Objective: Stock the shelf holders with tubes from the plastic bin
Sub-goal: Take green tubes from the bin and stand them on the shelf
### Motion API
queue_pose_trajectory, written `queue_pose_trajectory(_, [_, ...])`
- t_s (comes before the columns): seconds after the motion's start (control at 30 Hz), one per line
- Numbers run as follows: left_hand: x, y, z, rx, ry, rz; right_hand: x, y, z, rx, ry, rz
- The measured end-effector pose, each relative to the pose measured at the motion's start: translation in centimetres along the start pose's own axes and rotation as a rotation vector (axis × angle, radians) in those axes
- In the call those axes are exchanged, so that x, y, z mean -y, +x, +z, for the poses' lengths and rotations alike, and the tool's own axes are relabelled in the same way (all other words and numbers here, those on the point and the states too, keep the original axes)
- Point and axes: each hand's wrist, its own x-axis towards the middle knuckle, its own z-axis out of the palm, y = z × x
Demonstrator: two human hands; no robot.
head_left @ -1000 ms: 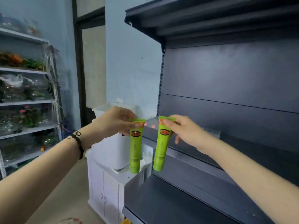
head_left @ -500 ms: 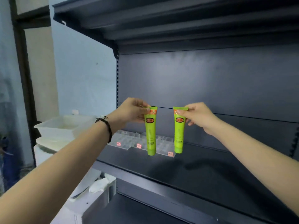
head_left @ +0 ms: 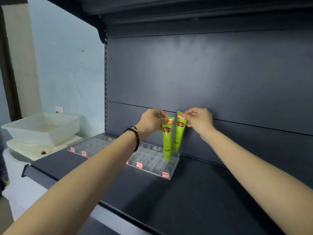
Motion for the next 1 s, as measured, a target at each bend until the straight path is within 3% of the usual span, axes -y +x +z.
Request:
queue_pose_trajectory(0.57, [2.0,4.7,2.1,0.104,0.018,0.016,-3.8,2.8,2.4,0.132,-0.098,0.066])
queue_pose_trajectory(0.8, [2.2,5.5,2.2,0.138,0.029,0.033,-4.6,3.0,2.5,0.113,-0.101,0.073])
queue_pose_trajectory(1.0, [1.8,5.6,1.5,0.195,-0.004,0.046,-4.1,4.1,2.2,0.0,-0.008,0.091])
